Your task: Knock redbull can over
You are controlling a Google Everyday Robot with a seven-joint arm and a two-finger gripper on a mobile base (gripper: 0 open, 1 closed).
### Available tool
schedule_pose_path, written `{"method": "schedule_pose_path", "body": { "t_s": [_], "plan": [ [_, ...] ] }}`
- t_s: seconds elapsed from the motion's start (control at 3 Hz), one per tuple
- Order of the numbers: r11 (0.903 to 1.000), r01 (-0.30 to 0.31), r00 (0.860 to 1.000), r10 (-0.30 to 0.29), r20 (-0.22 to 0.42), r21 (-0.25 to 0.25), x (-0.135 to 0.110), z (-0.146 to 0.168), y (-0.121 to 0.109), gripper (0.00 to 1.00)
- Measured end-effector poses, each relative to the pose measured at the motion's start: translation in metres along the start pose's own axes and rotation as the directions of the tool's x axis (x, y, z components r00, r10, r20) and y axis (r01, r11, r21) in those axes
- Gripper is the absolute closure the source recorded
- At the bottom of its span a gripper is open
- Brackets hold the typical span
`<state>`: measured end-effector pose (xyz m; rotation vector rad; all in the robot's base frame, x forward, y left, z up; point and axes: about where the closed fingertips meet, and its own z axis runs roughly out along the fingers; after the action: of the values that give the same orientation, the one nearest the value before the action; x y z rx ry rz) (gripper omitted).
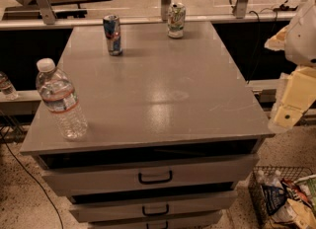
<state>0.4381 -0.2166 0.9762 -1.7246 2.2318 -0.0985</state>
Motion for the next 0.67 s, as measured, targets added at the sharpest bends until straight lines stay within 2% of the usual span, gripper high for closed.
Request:
{"method": "schedule_pose_path", "body": {
  "t_s": [0.33,0.67],
  "plan": [
    [1.0000,0.000,1.000,0.000,0.000,0.000,0.000,0.000,0.000,0.00],
    [0.9999,-0.010,0.996,0.011,0.084,-0.013,-0.023,0.016,-0.001,0.00]
  ]
}}
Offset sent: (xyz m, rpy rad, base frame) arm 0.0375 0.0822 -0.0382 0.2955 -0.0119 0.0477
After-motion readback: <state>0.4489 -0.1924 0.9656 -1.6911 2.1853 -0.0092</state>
